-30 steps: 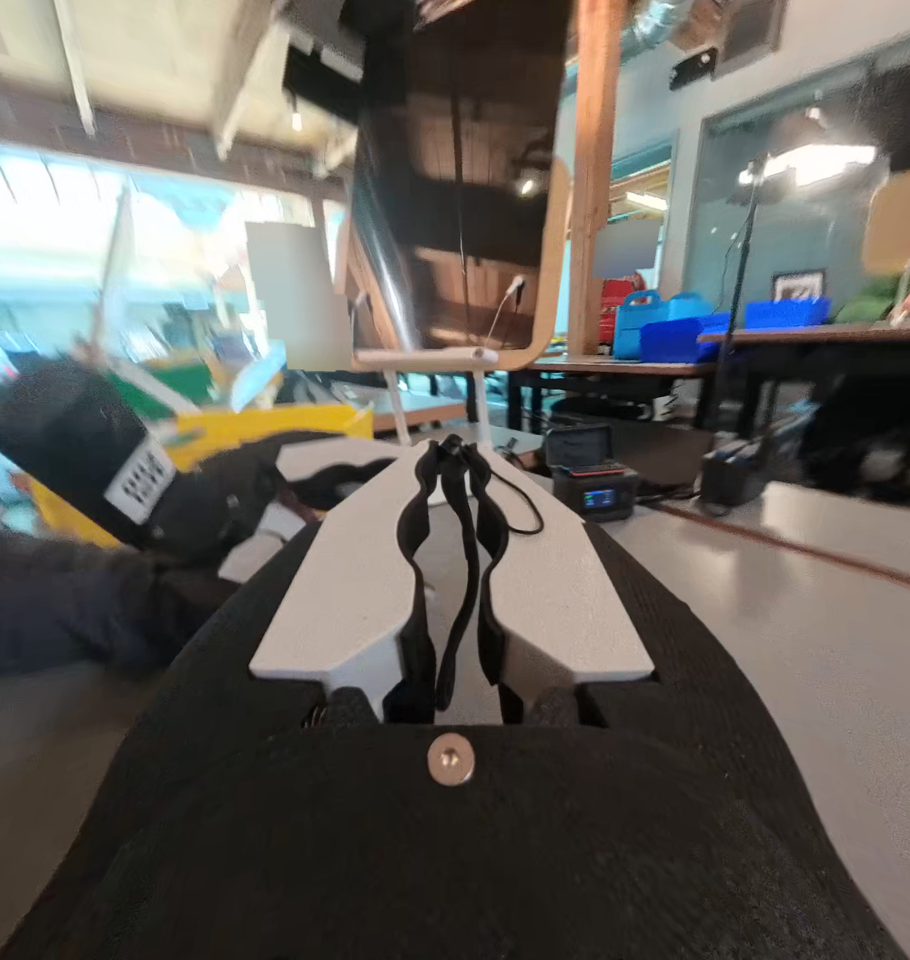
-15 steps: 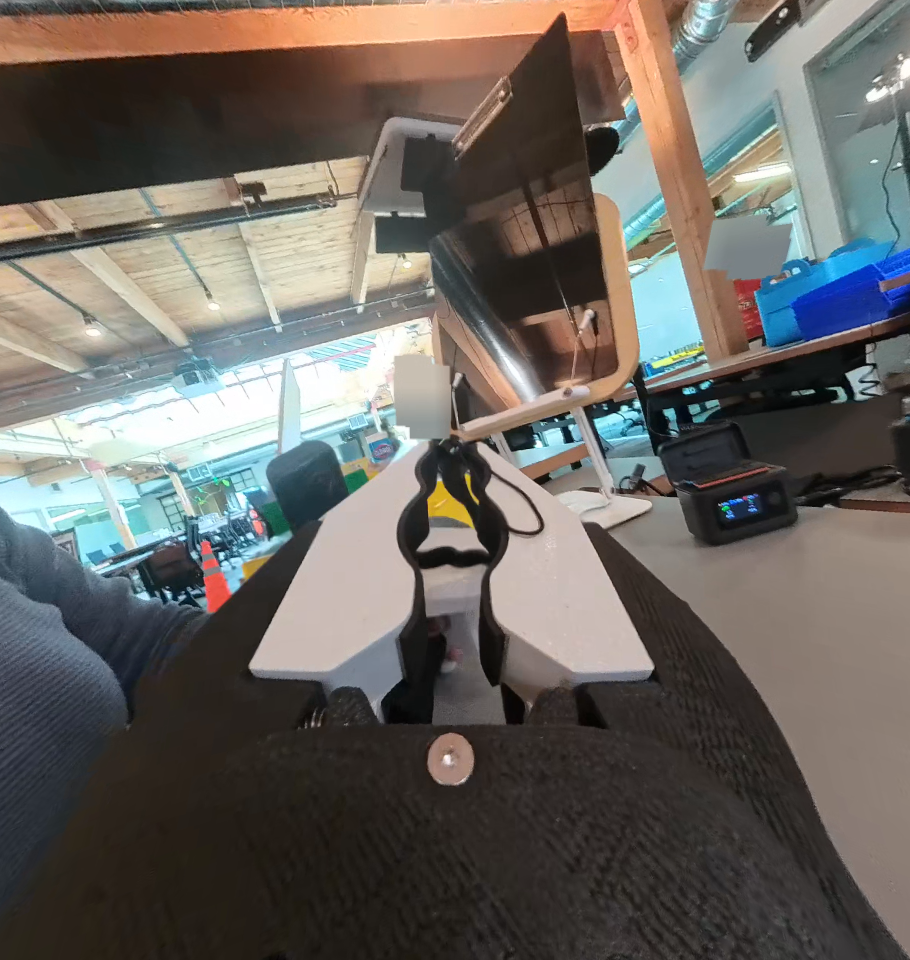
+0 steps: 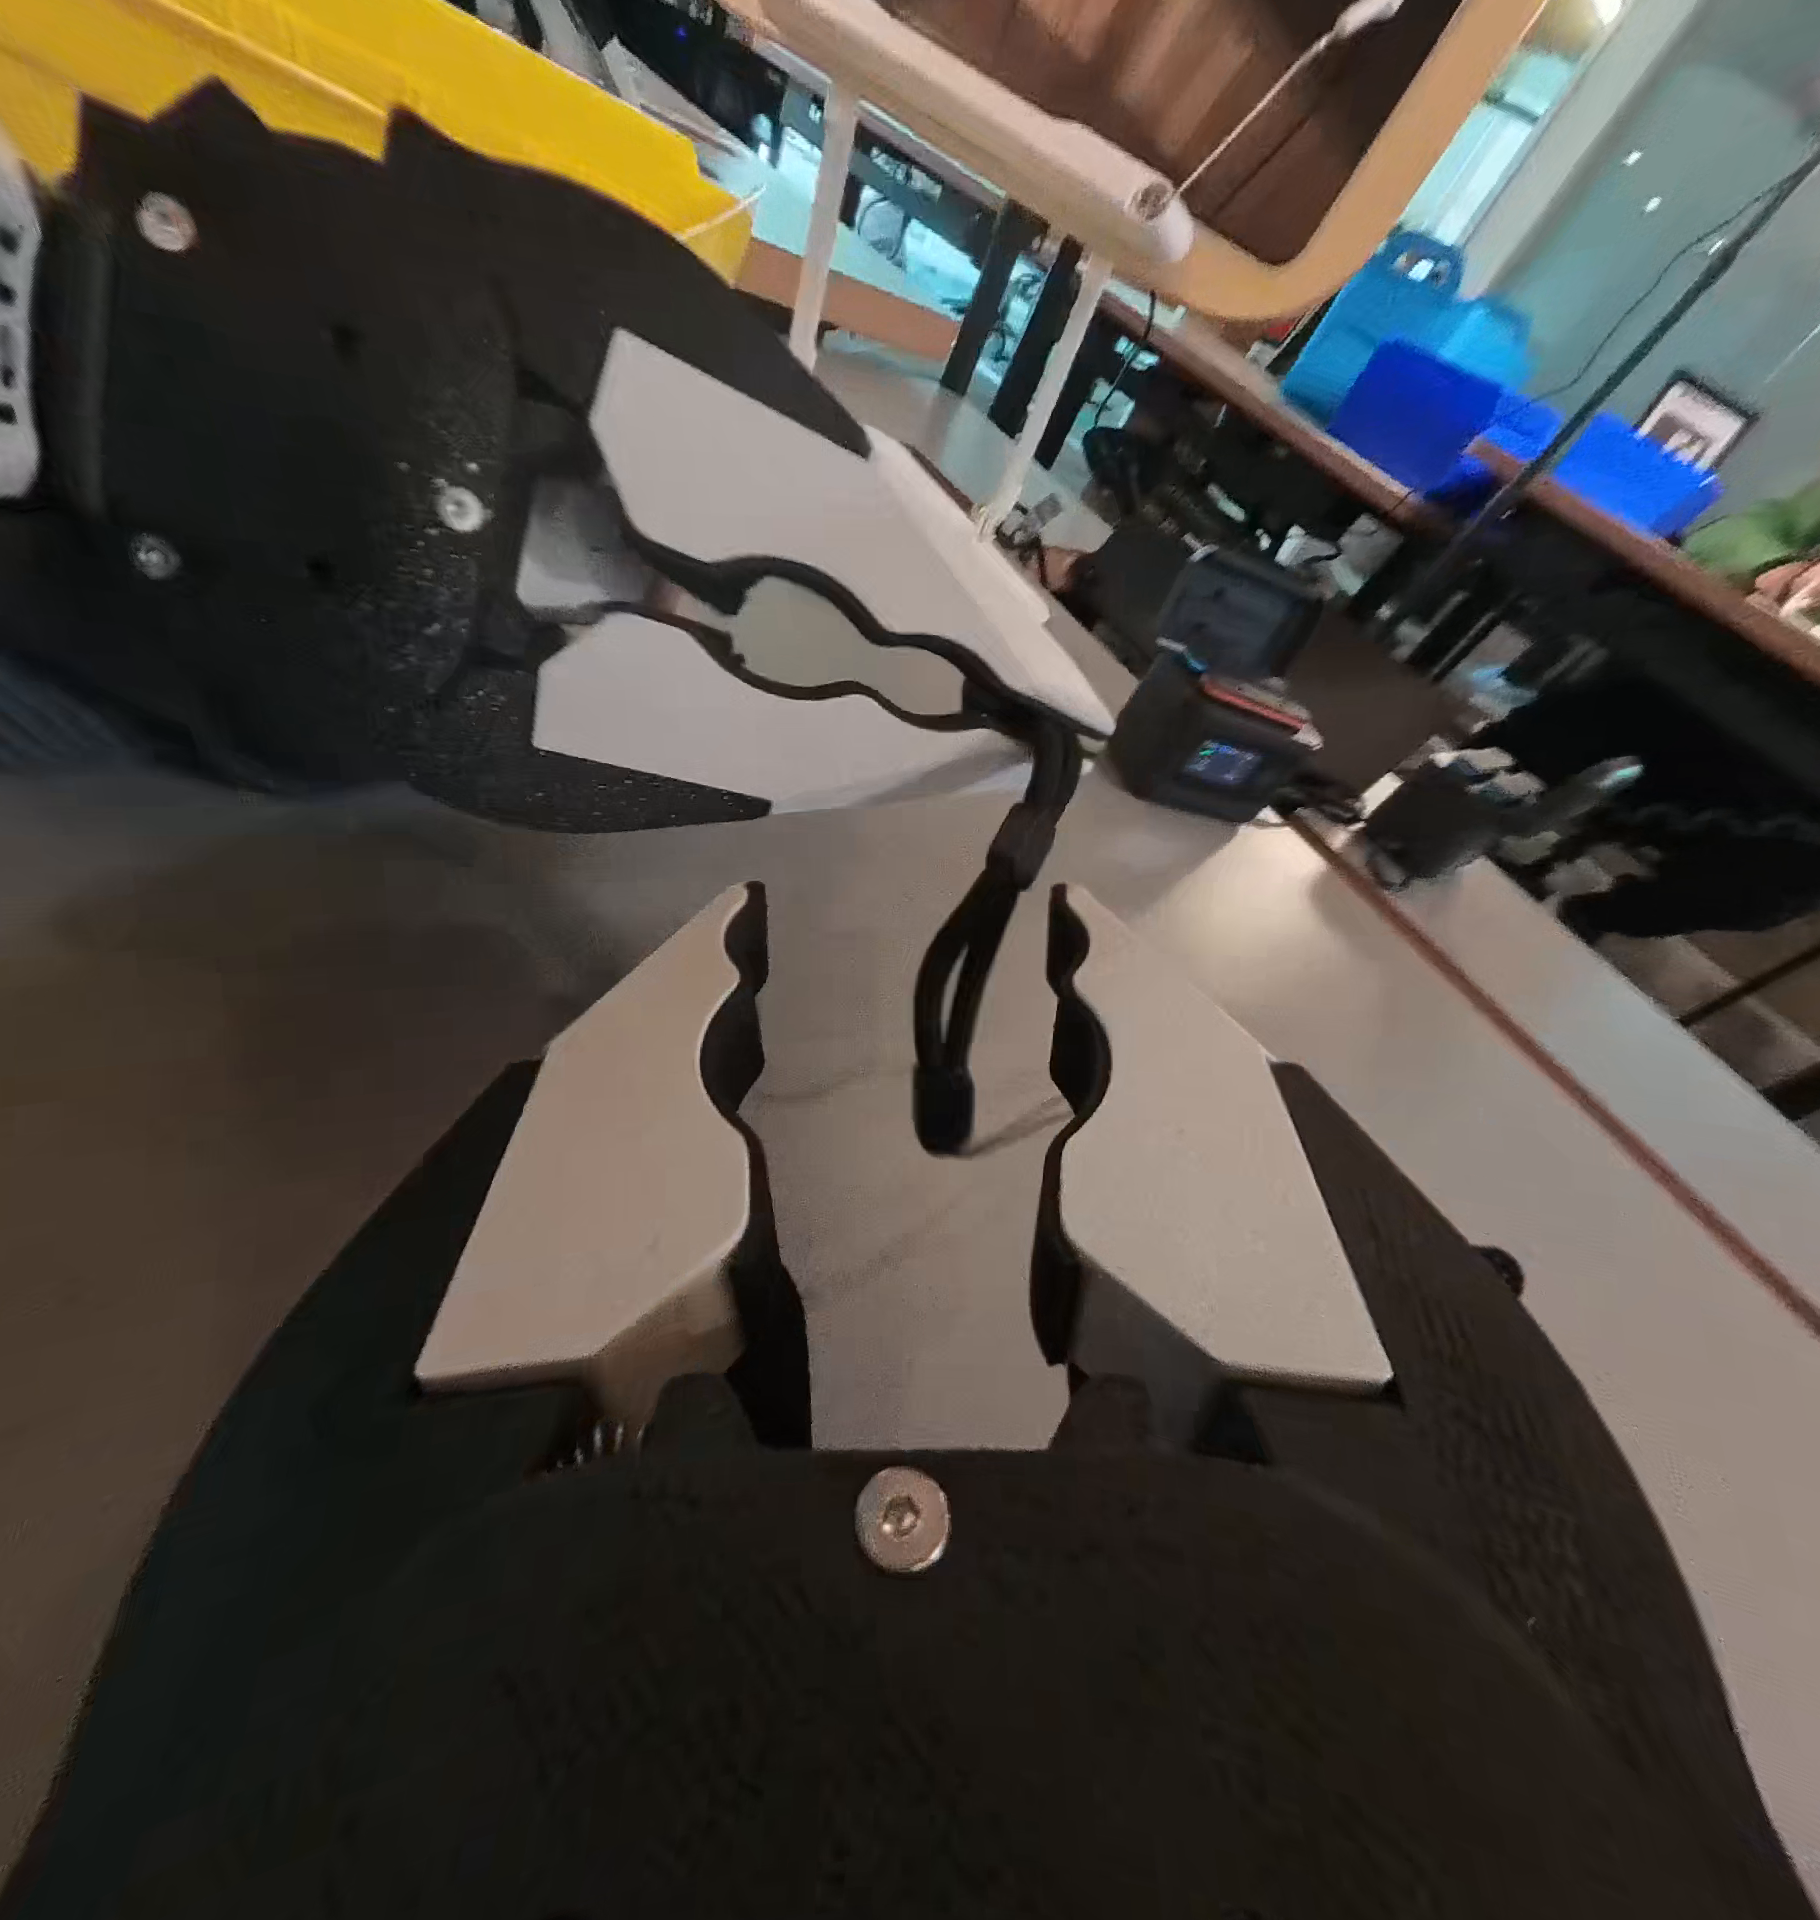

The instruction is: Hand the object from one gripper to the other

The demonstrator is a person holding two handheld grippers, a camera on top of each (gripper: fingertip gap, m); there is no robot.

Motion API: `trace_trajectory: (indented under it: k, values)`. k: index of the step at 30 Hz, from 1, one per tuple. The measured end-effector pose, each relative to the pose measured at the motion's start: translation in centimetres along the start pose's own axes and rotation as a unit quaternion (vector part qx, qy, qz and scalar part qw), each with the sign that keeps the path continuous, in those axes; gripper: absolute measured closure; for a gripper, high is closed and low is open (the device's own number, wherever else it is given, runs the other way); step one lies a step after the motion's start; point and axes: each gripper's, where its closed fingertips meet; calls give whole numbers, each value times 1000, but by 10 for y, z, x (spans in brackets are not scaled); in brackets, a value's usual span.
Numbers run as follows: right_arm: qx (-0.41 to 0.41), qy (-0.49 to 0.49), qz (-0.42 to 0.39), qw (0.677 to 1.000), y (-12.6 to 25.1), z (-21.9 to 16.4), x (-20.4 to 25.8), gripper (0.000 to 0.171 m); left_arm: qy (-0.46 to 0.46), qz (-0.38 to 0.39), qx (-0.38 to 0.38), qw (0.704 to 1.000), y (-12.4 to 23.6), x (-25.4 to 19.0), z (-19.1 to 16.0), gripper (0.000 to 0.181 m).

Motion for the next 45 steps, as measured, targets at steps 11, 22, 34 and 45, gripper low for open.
trace_trajectory:
  k: [11, 22, 34, 45]
  values:
    - [7, 3, -83, 997, 9, -4, -30, 167, 129, -16, -77, 989, 17, 16, 22, 138]
    - [-33, 262, -345, 901, 45, 25, -51, 167, 520, -408, -208, 721, 32, 12, 37, 107]
    - [-29, 346, -325, 880, 36, 27, -29, 165, 581, -544, -292, 531, 53, 27, 42, 180]
    - [-26, 91, -161, 982, 24, 6, -44, 132, 489, -334, -255, 765, 41, 31, 31, 181]
Point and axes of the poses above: each gripper's, where its closed fingertips meet, y back along the fingers, z out of its top, x = y × z across the jaws, and after that the axes turned 14 degrees about x, right-handed
